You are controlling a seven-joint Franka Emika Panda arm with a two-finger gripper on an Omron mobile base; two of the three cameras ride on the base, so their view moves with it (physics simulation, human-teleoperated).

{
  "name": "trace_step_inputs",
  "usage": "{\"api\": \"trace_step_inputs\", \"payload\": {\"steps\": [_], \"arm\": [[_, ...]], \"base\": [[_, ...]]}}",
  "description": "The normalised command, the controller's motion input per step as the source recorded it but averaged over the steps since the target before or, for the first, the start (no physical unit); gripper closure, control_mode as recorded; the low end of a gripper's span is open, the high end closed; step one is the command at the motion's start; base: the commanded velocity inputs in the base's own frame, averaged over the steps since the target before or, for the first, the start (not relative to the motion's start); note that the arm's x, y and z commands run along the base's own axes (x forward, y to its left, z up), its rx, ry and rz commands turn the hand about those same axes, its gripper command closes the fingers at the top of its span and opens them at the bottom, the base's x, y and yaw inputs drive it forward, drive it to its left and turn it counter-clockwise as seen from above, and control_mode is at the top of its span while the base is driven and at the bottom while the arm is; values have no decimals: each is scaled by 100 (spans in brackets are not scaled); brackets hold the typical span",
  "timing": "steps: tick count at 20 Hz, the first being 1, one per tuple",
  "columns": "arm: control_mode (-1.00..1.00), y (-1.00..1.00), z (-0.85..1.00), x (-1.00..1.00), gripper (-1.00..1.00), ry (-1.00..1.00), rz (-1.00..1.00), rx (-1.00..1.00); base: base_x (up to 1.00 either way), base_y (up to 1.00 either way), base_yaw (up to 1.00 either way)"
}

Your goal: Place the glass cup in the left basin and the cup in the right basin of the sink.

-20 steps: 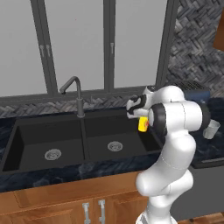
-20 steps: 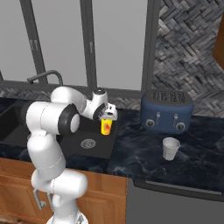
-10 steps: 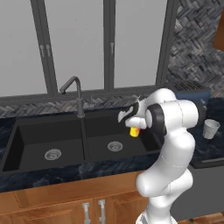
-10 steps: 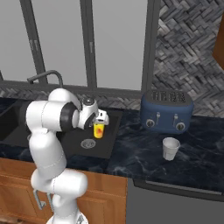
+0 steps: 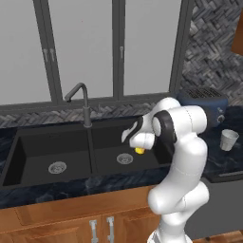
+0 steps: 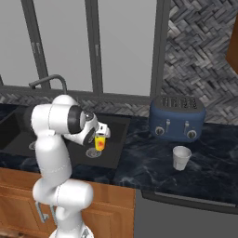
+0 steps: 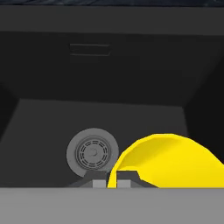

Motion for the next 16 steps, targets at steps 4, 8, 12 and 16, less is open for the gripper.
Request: {"api": "trace_step_inputs", "payload": {"steps": [4,8,12,16], "arm": [[-100,18,-25,0,100,-9,-2,0],[-100,16,-25,0,100,-9,-2,0],[-100,13,-24,0,100,-9,-2,0],[-100,8,-23,0,100,-8,-2,0]], "base": [[0,0,0],[0,0,0],[0,0,0],[0,0,0]]}}
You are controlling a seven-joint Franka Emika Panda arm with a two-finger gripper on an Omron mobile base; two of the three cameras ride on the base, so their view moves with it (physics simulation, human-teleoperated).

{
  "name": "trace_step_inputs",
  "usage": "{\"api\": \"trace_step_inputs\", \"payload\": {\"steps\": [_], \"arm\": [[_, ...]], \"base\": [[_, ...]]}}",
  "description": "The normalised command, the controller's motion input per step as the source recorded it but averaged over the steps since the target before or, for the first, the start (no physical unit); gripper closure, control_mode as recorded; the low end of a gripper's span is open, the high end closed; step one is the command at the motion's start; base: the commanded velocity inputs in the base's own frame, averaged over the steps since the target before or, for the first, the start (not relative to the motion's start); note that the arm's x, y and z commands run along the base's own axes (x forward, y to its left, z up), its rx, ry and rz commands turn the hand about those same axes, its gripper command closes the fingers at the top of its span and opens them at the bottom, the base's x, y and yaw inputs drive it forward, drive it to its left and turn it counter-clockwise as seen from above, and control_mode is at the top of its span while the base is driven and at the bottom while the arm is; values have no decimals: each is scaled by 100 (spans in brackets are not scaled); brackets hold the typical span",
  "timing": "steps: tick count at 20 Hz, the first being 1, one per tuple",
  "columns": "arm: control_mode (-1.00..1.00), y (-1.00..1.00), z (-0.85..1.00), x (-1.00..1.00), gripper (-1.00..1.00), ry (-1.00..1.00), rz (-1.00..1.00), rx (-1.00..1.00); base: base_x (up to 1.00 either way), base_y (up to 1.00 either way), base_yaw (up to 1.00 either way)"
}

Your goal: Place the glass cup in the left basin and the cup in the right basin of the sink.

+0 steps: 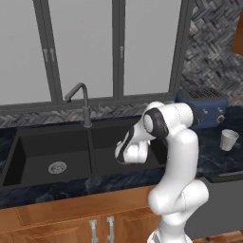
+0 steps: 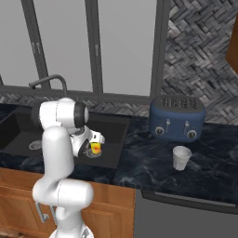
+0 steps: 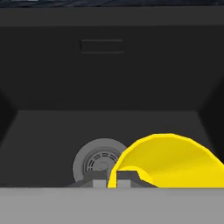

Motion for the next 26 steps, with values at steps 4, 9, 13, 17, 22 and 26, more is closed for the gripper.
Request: {"api": "trace_step_inputs", "payload": {"steps": [4,9,13,17,22,26], "arm": [[-100,5,-23,0,100,-7,-2,0],[-100,1,-21,0,100,-6,-2,0],[-100,0,-22,0,100,-3,0,1],[-100,1,-23,0,100,0,0,2],[-100,4,-14,0,-100,-1,0,1],[-100,9,6,0,-100,-10,0,0]], "base": [[0,0,0],[0,0,0],[0,0,0],[0,0,0],[0,0,0],[0,0,0]]}}
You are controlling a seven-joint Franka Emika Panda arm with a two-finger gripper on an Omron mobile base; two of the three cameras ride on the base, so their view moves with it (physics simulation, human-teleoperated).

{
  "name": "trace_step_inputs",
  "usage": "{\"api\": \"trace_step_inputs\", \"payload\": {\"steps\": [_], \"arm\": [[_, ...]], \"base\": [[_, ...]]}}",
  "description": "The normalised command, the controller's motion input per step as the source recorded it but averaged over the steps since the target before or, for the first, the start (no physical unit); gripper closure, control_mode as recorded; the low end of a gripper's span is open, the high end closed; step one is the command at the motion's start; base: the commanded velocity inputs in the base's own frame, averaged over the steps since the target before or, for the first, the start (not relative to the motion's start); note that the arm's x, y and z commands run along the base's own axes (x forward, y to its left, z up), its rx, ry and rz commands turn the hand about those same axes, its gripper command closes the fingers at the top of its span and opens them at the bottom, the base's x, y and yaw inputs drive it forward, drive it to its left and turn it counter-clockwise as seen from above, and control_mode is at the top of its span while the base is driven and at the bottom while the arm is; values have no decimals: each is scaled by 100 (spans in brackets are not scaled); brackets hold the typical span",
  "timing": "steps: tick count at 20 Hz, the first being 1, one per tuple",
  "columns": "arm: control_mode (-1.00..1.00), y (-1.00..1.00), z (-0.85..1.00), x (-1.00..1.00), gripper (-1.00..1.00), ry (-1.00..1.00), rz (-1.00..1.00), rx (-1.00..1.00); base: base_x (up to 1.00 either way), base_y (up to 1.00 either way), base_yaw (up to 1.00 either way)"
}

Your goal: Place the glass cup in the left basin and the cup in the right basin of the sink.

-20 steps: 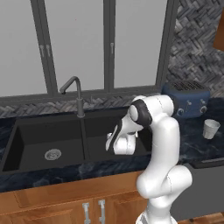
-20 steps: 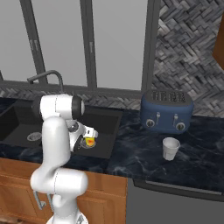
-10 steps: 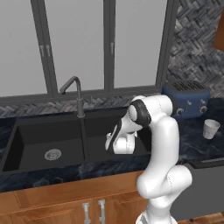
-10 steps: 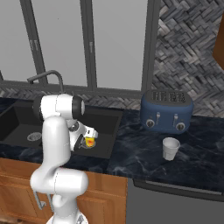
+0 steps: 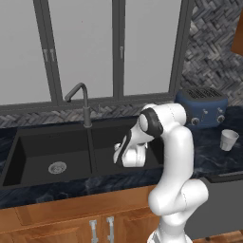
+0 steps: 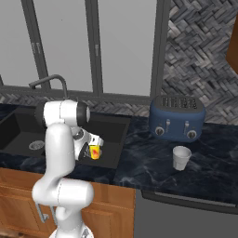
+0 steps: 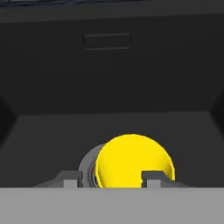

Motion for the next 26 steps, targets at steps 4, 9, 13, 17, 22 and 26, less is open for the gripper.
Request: {"api": "trace_step_inputs", "payload": {"steps": [4,9,13,17,22,26], "arm": [[-100,17,21,-6,-100,-13,0,0],[-100,12,40,-11,-100,-17,0,0],[-100,1,52,-17,-100,-16,0,1],[-100,0,46,-12,-100,-4,0,7],[-100,-3,32,-20,-100,0,0,10],[-100,-6,31,-25,-100,0,0,3]], "base": [[0,0,0],[0,0,0],[0,0,0],[0,0,0],[0,0,0],[0,0,0]]}}
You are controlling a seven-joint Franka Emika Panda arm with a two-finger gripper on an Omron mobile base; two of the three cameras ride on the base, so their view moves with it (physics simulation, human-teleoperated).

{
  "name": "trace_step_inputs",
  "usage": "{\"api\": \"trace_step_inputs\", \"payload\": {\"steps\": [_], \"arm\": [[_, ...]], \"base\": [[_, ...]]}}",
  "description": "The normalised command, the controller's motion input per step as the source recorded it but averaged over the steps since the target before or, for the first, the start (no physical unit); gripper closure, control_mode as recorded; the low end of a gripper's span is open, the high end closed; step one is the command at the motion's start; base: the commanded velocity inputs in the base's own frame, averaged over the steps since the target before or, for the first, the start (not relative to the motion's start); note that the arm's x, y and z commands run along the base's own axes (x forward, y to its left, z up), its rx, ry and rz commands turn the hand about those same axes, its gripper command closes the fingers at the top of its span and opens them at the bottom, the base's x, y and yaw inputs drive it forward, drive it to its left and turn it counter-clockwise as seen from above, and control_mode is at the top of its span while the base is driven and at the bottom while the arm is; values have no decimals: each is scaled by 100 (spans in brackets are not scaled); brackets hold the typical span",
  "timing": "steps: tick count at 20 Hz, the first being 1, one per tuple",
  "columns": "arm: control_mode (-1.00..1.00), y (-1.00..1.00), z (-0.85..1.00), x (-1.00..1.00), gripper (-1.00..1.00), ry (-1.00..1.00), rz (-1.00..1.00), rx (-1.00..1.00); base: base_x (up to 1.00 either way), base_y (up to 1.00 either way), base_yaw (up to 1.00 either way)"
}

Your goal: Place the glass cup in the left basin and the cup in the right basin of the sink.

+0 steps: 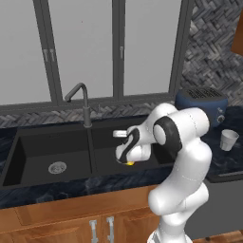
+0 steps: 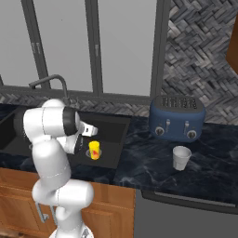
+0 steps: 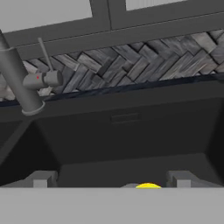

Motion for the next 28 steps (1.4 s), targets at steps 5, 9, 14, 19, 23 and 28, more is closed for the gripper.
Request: {"api": "trace_step_inputs", "payload": {"steps": [5,9,14,19,23,28], "arm": [[-100,-4,21,-21,-100,0,0,0],[-100,-6,35,-14,-100,0,0,0],[-100,-17,28,-4,-100,0,0,0],[-100,-24,25,-4,-100,2,0,0],[-100,-21,14,-1,-100,4,0,1],[-100,-25,4,-3,-100,8,0,3]], "base": [[0,0,0],[0,0,0],[0,0,0],[0,0,0],[0,0,0],[0,0,0]]}}
